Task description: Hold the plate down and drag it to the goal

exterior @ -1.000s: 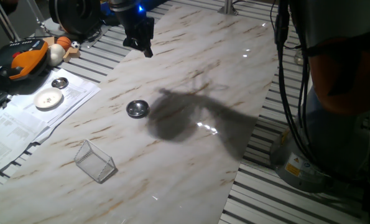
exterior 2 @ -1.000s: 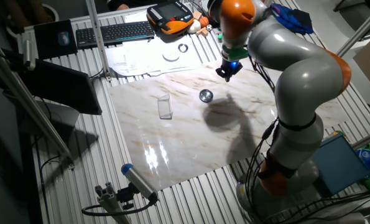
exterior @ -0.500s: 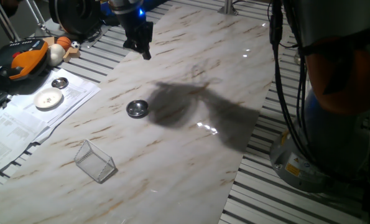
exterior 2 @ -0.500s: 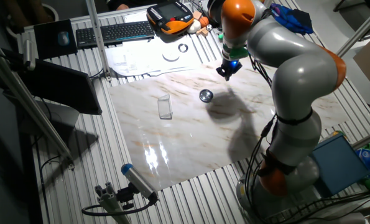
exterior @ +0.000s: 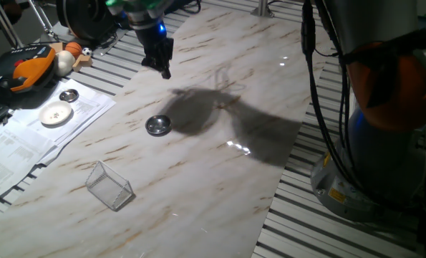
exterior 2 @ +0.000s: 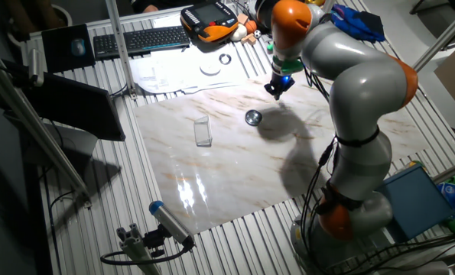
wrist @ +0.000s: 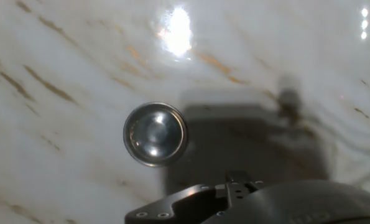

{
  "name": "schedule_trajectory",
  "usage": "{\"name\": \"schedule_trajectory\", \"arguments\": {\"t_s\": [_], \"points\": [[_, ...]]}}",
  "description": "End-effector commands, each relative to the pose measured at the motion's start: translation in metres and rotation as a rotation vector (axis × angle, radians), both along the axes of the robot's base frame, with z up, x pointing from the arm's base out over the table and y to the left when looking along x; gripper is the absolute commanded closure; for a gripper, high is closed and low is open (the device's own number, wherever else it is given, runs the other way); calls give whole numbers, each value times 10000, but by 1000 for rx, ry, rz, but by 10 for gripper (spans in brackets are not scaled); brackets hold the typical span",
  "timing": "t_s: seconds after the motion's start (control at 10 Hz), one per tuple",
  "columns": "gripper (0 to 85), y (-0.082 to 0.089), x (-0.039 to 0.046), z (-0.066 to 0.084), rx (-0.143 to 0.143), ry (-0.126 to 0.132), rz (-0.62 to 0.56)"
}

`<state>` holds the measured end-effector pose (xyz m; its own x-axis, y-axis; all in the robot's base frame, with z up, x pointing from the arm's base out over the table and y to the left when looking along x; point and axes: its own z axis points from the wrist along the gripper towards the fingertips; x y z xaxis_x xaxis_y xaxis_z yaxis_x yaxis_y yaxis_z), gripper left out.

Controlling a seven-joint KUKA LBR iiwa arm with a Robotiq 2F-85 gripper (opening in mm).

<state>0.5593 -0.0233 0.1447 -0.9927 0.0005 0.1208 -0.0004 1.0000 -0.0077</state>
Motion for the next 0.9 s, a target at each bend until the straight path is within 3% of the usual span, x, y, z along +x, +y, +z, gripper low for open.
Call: {"name": "schedule_trajectory", "arguments": {"t_s": [0.0,0.4,0.8], "points": [[850,19,-1,-113,8,0,-7],[850,144,-22,-393,49,-10,-37],[850,335,-55,-533,60,-18,-75]]}}
